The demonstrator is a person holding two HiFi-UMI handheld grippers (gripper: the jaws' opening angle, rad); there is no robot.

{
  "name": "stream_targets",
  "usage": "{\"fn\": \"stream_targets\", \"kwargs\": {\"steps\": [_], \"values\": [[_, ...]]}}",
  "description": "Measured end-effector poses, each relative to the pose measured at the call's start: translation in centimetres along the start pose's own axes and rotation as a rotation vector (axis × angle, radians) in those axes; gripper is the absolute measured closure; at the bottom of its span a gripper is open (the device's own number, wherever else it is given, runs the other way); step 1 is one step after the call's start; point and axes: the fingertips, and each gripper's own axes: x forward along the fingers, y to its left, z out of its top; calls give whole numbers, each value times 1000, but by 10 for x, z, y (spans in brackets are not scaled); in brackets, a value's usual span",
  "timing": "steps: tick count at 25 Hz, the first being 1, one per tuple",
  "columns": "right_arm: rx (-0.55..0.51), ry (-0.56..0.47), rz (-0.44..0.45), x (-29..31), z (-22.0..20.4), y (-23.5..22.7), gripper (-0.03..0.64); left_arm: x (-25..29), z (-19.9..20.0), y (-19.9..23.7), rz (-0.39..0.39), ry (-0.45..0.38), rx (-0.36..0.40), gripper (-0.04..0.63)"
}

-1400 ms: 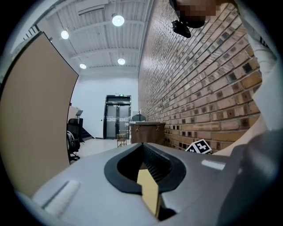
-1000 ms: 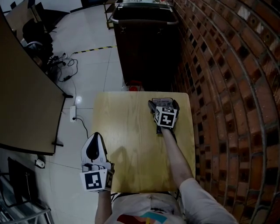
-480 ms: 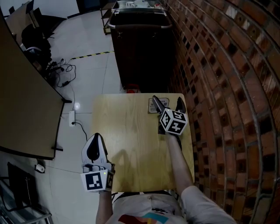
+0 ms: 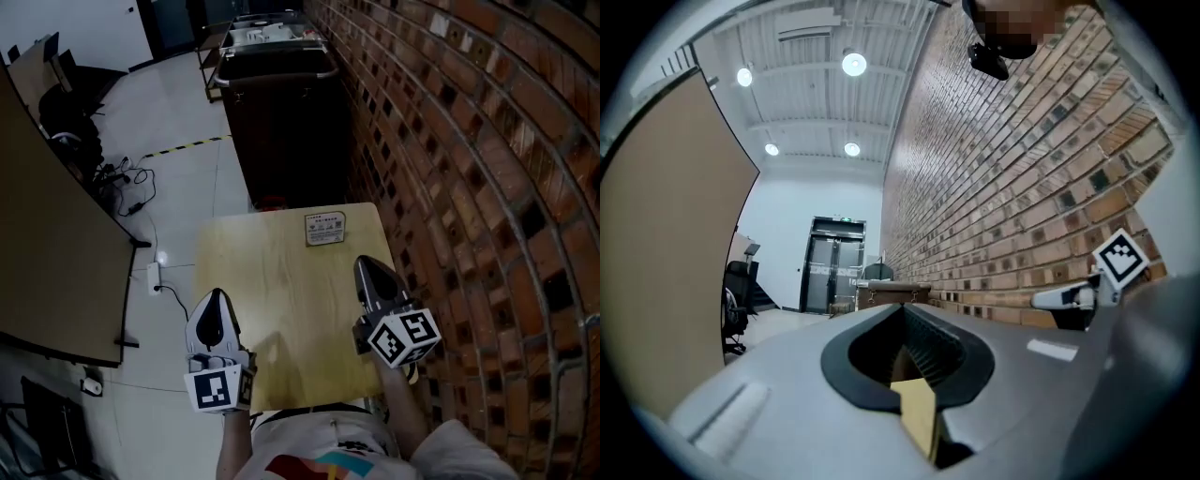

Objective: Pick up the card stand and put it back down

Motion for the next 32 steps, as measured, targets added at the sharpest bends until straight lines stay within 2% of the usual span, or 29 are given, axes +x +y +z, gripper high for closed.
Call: {"fn": "stream_targets", "kwargs": {"steps": [4,5,7,11,15,18,27,32], "values": [[-274,108,-100,-52,-36,26,620,-3,2,-17,-39,-12,-20,601],[-300,124,-113,-57,-41,29,618,-3,3,-21,-48,-14,-28,601],[-277,118,-105,-60,-40,33,620,-2,7,-32,-68,-25,-35,601],[-283,46,-83,-55,-10,40,620,2,20,-52,-96,-54,-50,601],[-260,-14,-56,-53,12,51,620,-2,16,-66,-142,-47,-29,600],[-262,-23,-36,-54,18,60,620,-1,30,-70,-138,-80,-45,601],[-253,-36,-23,-62,21,66,620,-10,17,-70,-151,-46,-19,601],[-262,-56,-19,-62,27,70,620,-10,34,-68,-130,-95,-41,601]]}}
